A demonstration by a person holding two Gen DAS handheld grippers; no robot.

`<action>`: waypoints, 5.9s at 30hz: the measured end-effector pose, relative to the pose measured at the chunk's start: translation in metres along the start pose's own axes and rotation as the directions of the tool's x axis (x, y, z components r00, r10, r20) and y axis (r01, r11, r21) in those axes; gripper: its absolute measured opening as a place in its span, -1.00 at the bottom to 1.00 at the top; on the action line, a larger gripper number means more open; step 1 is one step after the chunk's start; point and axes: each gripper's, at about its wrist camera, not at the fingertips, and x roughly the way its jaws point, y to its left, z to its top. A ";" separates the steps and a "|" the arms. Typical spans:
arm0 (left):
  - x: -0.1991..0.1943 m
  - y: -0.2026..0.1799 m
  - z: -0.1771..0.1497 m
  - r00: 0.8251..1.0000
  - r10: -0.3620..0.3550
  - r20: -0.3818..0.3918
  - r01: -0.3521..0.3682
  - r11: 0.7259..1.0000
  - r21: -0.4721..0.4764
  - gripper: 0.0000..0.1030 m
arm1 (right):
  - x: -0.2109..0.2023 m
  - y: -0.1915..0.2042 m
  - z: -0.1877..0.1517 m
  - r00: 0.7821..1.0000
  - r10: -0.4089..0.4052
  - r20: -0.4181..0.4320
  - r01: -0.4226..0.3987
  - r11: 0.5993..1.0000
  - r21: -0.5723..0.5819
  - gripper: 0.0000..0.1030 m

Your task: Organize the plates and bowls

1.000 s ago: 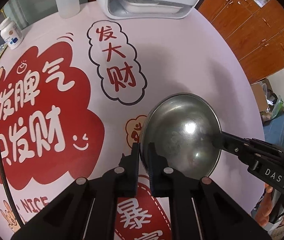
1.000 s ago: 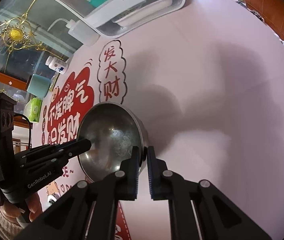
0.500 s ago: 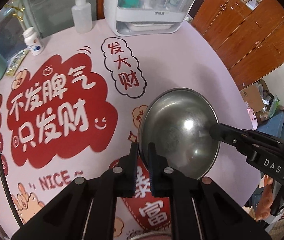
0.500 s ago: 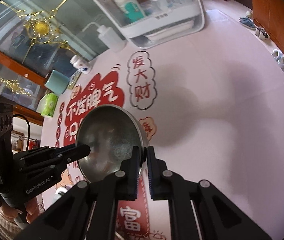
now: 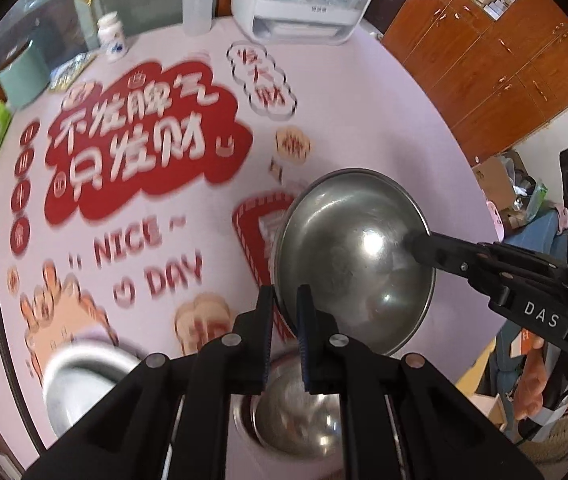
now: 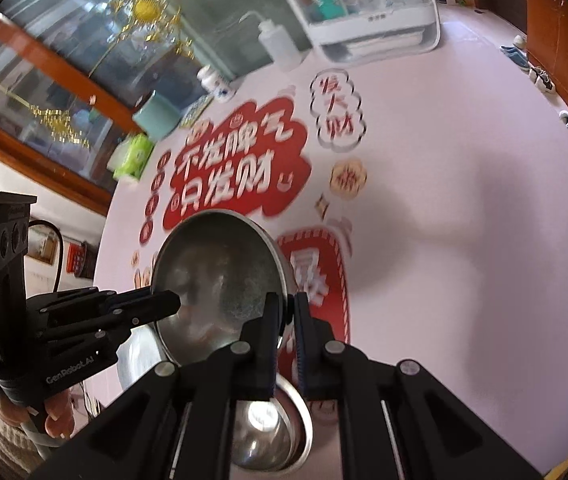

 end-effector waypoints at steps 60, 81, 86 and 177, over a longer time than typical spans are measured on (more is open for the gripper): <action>0.038 0.002 -0.121 0.994 0.016 -0.108 -0.019 0.999 -0.029 -0.50 | 0.049 0.018 -0.111 0.971 -0.102 -0.214 0.096 0.995 -0.041 -0.80; 0.002 0.000 -0.112 1.000 0.030 0.007 -0.030 0.999 -0.036 0.23 | 0.033 0.035 -0.105 0.980 -0.141 -0.140 0.123 0.984 -0.131 -0.79; -0.008 0.002 -0.111 0.999 0.031 0.030 -0.029 0.998 -0.049 0.26 | 0.025 0.045 -0.103 0.983 -0.140 -0.118 0.121 0.980 -0.155 -0.79; 0.058 0.047 -0.136 0.983 -0.165 -0.082 0.132 0.942 -0.309 -0.28 | 0.075 -0.007 -0.116 0.941 -0.001 -0.338 -0.019 0.998 -0.057 -0.38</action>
